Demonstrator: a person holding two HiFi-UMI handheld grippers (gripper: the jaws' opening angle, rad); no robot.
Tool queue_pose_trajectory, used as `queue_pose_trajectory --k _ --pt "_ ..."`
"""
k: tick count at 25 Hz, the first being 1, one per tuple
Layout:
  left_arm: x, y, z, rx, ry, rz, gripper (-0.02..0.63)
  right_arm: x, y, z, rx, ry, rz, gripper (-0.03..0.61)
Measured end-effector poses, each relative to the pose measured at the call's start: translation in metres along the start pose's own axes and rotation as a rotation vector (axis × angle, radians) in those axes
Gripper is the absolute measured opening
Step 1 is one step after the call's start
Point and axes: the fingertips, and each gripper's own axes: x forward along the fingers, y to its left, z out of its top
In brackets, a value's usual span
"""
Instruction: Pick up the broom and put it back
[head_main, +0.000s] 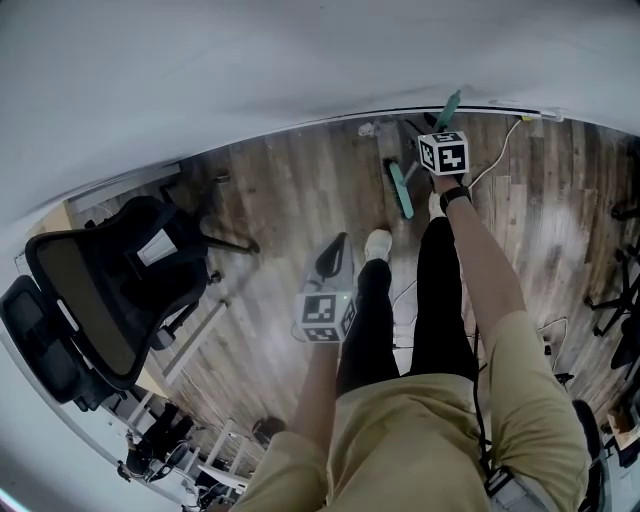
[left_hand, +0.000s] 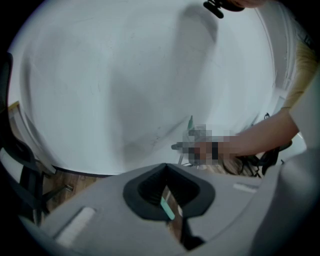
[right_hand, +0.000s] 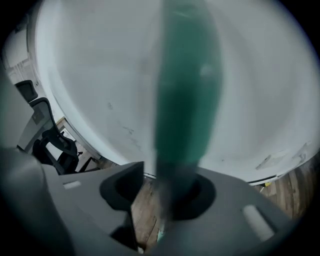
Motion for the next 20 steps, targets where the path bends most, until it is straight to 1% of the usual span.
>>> queue_pose_trajectory --k 1,2,6,10,12,13,14,15,17,18,19,20 --pt "0.001 -0.002 -0.002 0.000 0.005 -0.003 0.002 0.000 -0.004 -0.003 -0.001 0.027 0.013 0.102" --pt "0.003 -0.004 -0.005 0.000 0.010 -0.006 0.002 0.000 -0.007 -0.004 -0.002 0.045 0.029 0.016" --pt "0.009 -0.015 -0.013 -0.003 0.024 -0.016 0.002 0.000 -0.012 0.000 -0.057 0.054 0.077 0.008" --pt "0.015 -0.025 -0.016 -0.005 0.030 -0.025 0.002 0.003 0.000 0.003 -0.136 0.055 0.171 0.009" --pt "0.018 -0.027 -0.017 -0.007 0.030 -0.024 0.002 0.007 0.003 0.004 -0.134 0.061 0.205 0.020" --pt "0.019 -0.028 -0.016 -0.008 0.030 -0.023 0.002 0.009 0.004 0.005 -0.117 0.058 0.217 0.058" --pt "0.019 -0.028 -0.016 -0.009 0.031 -0.022 0.002 0.011 0.005 0.007 -0.098 0.053 0.226 0.110" --pt "0.018 -0.028 -0.017 -0.010 0.032 -0.021 0.002 0.011 0.005 0.008 -0.085 0.047 0.235 0.132" --pt "0.018 -0.028 -0.019 -0.012 0.035 -0.020 0.002 0.011 0.006 0.008 -0.083 0.039 0.249 0.143" --pt "0.018 -0.029 -0.020 -0.012 0.036 -0.019 0.002 0.011 0.005 0.008 -0.080 0.032 0.254 0.173" --pt "0.019 -0.029 -0.022 -0.013 0.036 -0.018 0.002 0.011 0.003 0.009 -0.070 0.020 0.256 0.230" --pt "0.019 -0.029 -0.023 -0.014 0.037 -0.016 0.002 0.010 0.000 0.010 -0.058 0.008 0.255 0.301"
